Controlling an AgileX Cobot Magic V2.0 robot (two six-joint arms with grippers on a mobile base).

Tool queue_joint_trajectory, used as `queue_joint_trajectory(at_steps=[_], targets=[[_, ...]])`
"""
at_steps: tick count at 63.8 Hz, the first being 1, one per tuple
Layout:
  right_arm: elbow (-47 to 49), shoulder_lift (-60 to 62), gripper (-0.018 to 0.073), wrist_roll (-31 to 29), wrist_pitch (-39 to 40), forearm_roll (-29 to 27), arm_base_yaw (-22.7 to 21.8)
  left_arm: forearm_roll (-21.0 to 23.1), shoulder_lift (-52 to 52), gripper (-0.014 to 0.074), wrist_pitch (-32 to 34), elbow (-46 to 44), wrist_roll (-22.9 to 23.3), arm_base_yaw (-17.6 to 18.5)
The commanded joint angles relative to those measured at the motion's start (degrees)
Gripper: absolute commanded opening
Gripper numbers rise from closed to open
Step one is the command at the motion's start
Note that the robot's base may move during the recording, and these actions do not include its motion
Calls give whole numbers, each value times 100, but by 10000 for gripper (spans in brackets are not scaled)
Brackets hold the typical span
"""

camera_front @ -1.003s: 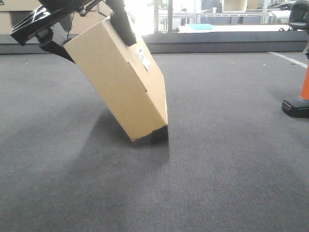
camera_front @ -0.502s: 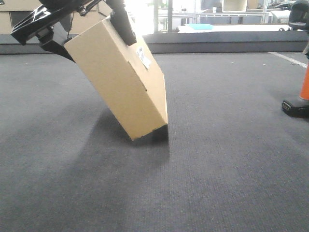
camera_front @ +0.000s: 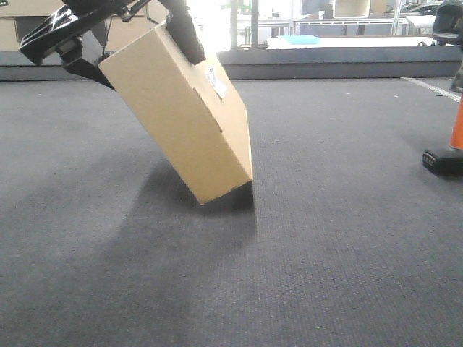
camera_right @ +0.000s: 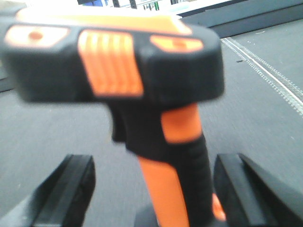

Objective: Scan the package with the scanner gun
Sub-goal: 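Grasp the orange scanner gun with the right gripper and lift it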

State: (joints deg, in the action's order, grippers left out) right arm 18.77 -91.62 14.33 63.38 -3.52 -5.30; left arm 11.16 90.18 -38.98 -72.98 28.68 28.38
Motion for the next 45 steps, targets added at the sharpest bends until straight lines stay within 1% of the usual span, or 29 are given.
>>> queue_joint_trajectory(at_steps=[1, 9, 20, 29, 38, 40, 45], targets=[[254, 12, 479, 42, -316, -49, -20, 19, -88, -111, 144, -39, -19, -8], [434, -8, 533, 57, -391, -112, -20, 19, -88, -111, 144, -39, -19, -8], [592, -175, 531, 57, -414, -310, -20, 19, -88, -111, 144, -39, -19, -8], [638, -348, 531, 57, -336, -311, -20, 19, -88, -111, 144, -39, -19, -8], [638, -366, 528, 57, -93, -311, -20, 19, -88, -111, 144, -39, -19, -8], [638, -366, 524, 57, -16, -311, -20, 19, -88, -111, 144, -39, -19, -8], [638, -366, 480, 57, 13, -311, -20, 19, -88, -111, 144, -39, -19, -8]])
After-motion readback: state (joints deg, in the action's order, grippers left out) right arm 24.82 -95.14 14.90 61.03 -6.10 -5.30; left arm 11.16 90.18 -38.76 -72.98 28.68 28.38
